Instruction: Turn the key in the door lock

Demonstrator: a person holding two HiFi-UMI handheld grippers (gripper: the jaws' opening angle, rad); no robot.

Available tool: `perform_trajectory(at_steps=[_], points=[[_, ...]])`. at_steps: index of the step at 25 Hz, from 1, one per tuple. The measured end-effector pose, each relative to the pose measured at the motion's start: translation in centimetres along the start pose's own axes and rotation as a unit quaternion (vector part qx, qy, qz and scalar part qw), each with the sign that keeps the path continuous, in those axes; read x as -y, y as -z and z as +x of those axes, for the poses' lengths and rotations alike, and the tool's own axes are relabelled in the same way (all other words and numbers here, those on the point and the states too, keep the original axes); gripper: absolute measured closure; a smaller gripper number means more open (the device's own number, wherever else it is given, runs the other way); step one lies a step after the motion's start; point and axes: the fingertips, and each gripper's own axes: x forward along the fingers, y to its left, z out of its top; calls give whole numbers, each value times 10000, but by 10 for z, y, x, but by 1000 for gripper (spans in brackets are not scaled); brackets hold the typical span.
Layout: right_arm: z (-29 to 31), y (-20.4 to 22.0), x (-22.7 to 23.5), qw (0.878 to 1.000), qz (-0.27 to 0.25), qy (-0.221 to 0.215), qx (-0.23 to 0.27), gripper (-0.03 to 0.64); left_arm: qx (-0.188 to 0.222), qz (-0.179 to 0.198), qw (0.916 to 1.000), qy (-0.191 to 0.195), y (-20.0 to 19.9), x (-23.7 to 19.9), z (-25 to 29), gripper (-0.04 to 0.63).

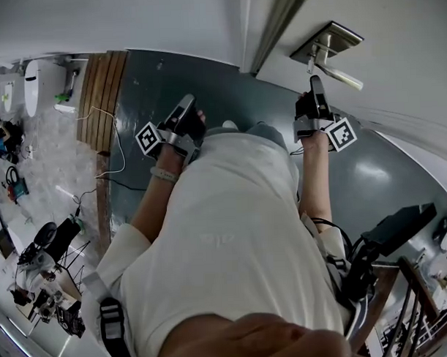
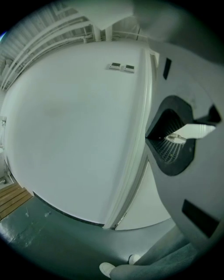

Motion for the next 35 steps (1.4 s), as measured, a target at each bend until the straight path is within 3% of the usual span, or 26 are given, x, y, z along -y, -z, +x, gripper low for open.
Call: perform_trajectory(at_steps=[1,2,3,5,6,7,8,12,13,14,16,17,19,21,23,25,28,32,33,35], points=[[-2,1,-3,9923,-1175,320,-239,494,18,-52,10000,25,0,-1,0,589],[-3,1,-5,9668,-2432,620,-473,494,35,-93,9999,48,0,-2,1,589],[-3,2,-6,9238,-3658,902,-686,494,47,-118,9999,68,0,-3,2,589],[-1,4,-2,8075,-5629,1405,-1064,494,54,-148,9998,103,0,-6,4,589],[2,7,1,7517,-6287,1573,-1226,494,55,-161,9998,115,0,-7,5,589],[5,10,2,7059,-6748,1670,-1361,494,57,-173,9998,123,-1,-8,4,589],[9,15,3,6701,-7068,1722,-1474,494,62,-183,9997,129,-1,-8,3,589],[26,20,14,5551,-7895,1943,-1756,494,100,-213,9996,122,-5,-12,2,589],[32,20,16,5333,-8026,1999,-1774,495,112,-223,9996,119,-5,-13,1,589],[36,21,17,5194,-8108,2047,-1759,495,123,-230,9996,118,-6,-13,0,589],[42,20,15,5097,-8166,2155,-1641,528,146,-227,9996,125,-6,-12,-4,589],[43,18,13,5108,-8158,2211,-1571,531,159,-225,9995,133,-6,-11,-5,589],[43,16,11,5245,-8071,2297,-1439,540,189,-233,9994,147,-5,-9,-5,589],[43,14,11,5542,-7881,2327,-1326,545,223,-254,9993,147,-6,-10,-6,589],[43,14,11,5947,-7607,2298,-1219,545,239,-263,9993,142,-7,-11,-7,589],[44,13,10,6439,-7237,2228,-1093,545,241,-254,9993,126,-7,-11,-7,589],[43,10,10,7307,-6436,2108,-864,551,231,-237,9994,123,-5,-9,-7,589],[39,6,13,8613,-4753,1731,-487,560,206,-167,9996,92,-5,-9,-8,589],[38,6,12,8881,-4287,1616,-384,561,209,-163,9996,85,-5,-9,-8,589],[38,5,11,9306,-3394,1357,-193,565,230,-175,9996,81,-5,-8,-8,589]])
